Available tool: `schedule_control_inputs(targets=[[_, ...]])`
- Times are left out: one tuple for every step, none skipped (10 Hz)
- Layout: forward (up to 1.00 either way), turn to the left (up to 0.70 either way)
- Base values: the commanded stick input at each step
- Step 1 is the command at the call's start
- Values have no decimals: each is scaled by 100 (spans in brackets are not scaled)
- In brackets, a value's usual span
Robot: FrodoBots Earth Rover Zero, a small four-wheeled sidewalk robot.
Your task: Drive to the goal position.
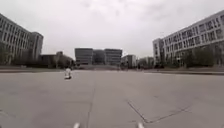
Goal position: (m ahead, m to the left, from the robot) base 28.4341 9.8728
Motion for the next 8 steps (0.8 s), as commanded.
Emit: schedule_control_inputs(targets=[[85, 0], [85, 0], [85, 0], [85, 0], [85, 0], [85, 0], [85, 0], [85, 0]])
